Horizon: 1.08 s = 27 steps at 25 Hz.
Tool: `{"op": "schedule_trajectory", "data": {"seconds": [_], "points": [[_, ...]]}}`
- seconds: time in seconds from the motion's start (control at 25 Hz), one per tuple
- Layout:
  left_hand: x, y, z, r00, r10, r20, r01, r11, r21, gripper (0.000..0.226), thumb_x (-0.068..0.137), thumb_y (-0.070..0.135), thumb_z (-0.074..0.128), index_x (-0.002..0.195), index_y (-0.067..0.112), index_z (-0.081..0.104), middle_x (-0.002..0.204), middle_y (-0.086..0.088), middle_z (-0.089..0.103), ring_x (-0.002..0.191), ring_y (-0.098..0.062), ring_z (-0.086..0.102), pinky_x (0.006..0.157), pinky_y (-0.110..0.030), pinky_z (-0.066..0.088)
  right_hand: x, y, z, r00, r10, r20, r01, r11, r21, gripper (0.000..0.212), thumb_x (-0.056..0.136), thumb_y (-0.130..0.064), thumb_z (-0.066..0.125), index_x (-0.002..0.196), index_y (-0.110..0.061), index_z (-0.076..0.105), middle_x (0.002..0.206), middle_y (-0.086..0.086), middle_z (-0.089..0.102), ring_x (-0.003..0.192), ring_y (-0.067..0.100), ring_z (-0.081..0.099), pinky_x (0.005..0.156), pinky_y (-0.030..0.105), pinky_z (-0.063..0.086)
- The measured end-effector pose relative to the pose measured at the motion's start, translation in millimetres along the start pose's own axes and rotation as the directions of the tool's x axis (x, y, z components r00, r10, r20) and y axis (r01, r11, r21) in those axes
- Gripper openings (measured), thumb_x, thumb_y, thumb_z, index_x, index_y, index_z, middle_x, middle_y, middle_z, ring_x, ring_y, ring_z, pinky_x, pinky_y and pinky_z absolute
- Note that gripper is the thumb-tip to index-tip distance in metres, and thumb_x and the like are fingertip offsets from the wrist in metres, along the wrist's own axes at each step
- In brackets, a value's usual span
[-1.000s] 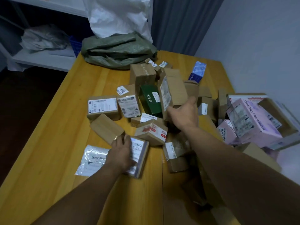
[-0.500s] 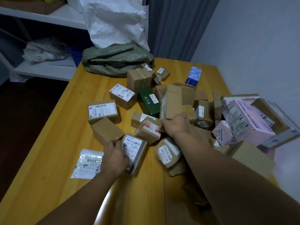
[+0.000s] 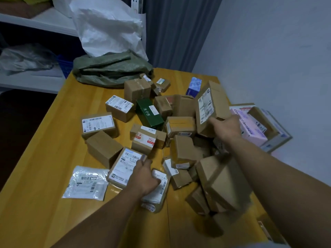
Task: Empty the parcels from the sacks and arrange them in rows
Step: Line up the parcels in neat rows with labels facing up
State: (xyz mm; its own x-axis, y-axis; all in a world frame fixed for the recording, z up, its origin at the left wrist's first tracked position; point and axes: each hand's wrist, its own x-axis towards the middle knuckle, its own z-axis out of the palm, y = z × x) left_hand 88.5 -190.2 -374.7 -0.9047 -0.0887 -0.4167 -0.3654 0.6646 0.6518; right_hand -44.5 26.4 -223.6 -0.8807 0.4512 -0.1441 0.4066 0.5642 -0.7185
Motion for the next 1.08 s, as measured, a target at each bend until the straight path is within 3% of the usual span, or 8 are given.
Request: {"op": "schedule_trajectory", "data": {"seconds": [0.16,0.24,0.36,0.44,0.64,0.8,0.92,1.08], "points": [[3.4,31.1,-10.3,0.997,0.017,-0.081,-0.027,0.992,-0.123,0.051,0.090,0.035,0.065,0.135,0.018,0.048,0.139,-0.010,0.043,0.123,-0.032,0.050,0.104,-0.045,0.044,-12.5,3.6,-10.3,0.979,0.081,0.188,-0.107,0.985,0.133,0.052,0.073,-0.031,0.077,0.114,-0.007,0.059,0.098,0.004,0.068,0.084,0.020,0.069,0.078,0.046,0.063],[0.0,48.1,-26.7,0.994,-0.012,-0.110,-0.023,0.951,-0.307,0.050,0.093,0.040,0.062,0.135,0.017,0.051,0.134,-0.008,0.053,0.119,-0.030,0.054,0.102,-0.046,0.046,-29.7,1.0,-10.9,0.939,0.101,0.328,-0.188,0.951,0.246,0.037,0.081,-0.023,0.073,0.113,-0.007,0.062,0.102,0.007,0.072,0.084,0.021,0.074,0.074,0.044,0.064],[-12.1,70.6,-47.7,0.997,-0.056,0.052,0.076,0.657,-0.750,0.052,0.092,0.056,0.057,0.133,0.023,0.055,0.126,-0.006,0.063,0.115,-0.027,0.059,0.099,-0.052,0.049,-60.9,-0.4,-7.7,0.808,0.094,0.581,-0.350,0.871,0.346,0.033,0.089,-0.020,0.069,0.120,-0.012,0.060,0.110,0.013,0.075,0.090,0.029,0.076,0.075,0.041,0.063],[-20.1,83.1,-56.8,0.987,0.023,0.159,0.128,0.484,-0.866,0.046,0.092,0.058,0.056,0.126,0.026,0.063,0.116,-0.004,0.071,0.108,-0.025,0.065,0.093,-0.050,0.054,-77.3,-0.3,-7.0,0.729,0.061,0.682,-0.386,0.859,0.336,0.027,0.093,-0.018,0.066,0.118,-0.013,0.060,0.107,0.015,0.076,0.093,0.032,0.075,0.081,0.043,0.061],[-27.8,100.7,-68.0,0.998,-0.008,0.063,0.060,0.431,-0.901,0.030,0.089,0.029,0.071,0.114,0.016,0.062,0.100,-0.005,0.077,0.087,-0.020,0.071,0.060,-0.029,0.055,-85.2,-2.4,-18.5,0.722,0.039,0.690,-0.247,0.947,0.205,0.026,0.092,-0.031,0.069,0.115,-0.020,0.063,0.100,0.009,0.076,0.092,0.025,0.075,0.087,0.045,0.061],[-29.3,97.6,-71.6,0.999,-0.008,0.050,0.049,0.403,-0.914,0.031,0.090,0.029,0.068,0.118,0.015,0.068,0.102,-0.005,0.077,0.085,-0.018,0.069,0.066,-0.030,0.052,-82.7,-6.3,-7.7,0.734,0.024,0.679,-0.186,0.968,0.167,0.040,0.089,-0.044,0.071,0.120,-0.020,0.061,0.109,0.006,0.069,0.100,0.025,0.069,0.086,0.045,0.061],[-30.8,85.3,-75.2,0.996,-0.091,-0.024,0.010,0.360,-0.933,0.034,0.092,0.034,0.065,0.122,0.017,0.064,0.085,-0.002,0.076,0.072,-0.013,0.070,0.059,-0.026,0.052,-90.5,-15.1,20.7,0.648,0.023,0.761,-0.261,0.946,0.193,0.063,0.081,-0.054,0.077,0.132,-0.025,0.055,0.115,0.002,0.062,0.106,0.030,0.067,0.086,0.045,0.061],[-41.5,54.2,-77.0,0.991,-0.131,-0.022,0.035,0.416,-0.909,0.048,0.087,0.041,0.069,0.127,0.017,0.061,0.111,-0.009,0.074,0.104,-0.025,0.070,0.079,-0.035,0.055,-115.7,-22.8,55.7,0.582,-0.052,0.812,-0.217,0.952,0.216,0.046,0.081,-0.045,0.080,0.119,-0.025,0.064,0.100,0.000,0.072,0.095,0.021,0.070,0.091,0.049,0.058]]}}
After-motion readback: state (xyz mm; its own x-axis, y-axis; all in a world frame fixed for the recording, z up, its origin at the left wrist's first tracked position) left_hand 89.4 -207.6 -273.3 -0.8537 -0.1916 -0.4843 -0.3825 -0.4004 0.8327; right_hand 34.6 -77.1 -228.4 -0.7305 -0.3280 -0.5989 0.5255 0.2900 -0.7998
